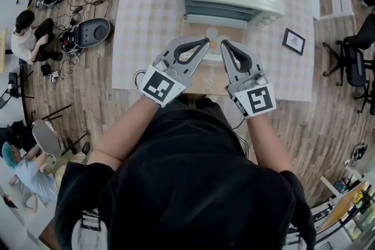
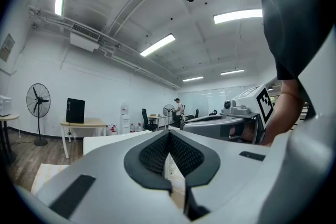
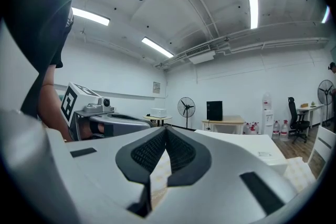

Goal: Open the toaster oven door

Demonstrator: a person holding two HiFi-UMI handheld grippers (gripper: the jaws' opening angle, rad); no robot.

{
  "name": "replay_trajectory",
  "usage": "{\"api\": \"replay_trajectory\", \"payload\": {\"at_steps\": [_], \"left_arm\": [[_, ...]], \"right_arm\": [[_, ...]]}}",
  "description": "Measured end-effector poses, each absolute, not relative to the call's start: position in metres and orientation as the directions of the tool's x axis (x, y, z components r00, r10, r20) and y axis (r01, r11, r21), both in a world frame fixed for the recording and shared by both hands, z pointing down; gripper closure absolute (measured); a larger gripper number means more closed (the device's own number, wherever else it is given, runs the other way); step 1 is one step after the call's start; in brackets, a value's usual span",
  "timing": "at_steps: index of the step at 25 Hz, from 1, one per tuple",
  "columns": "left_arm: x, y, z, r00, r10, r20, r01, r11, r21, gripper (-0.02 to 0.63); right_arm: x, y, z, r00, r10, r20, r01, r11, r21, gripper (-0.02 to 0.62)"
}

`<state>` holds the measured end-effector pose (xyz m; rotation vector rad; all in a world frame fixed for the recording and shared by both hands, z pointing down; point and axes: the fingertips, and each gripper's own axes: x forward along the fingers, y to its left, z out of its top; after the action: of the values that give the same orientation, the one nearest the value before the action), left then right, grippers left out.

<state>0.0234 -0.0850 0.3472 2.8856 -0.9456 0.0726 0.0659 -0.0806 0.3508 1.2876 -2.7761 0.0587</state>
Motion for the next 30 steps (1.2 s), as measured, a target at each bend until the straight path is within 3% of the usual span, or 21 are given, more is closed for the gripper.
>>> {"api": "replay_trajectory", "payload": {"at_steps": [30], "left_arm": [[0.0225, -0.0838, 0.3468, 0.809, -0.583, 0.073, -0.588, -0.804, 0.092, 0.591]], "right_arm": [[0.0646, -0.0779, 0.3509, -0.66, -0.749, 0.067, -0.751, 0.66, -0.015, 0.578]]}}
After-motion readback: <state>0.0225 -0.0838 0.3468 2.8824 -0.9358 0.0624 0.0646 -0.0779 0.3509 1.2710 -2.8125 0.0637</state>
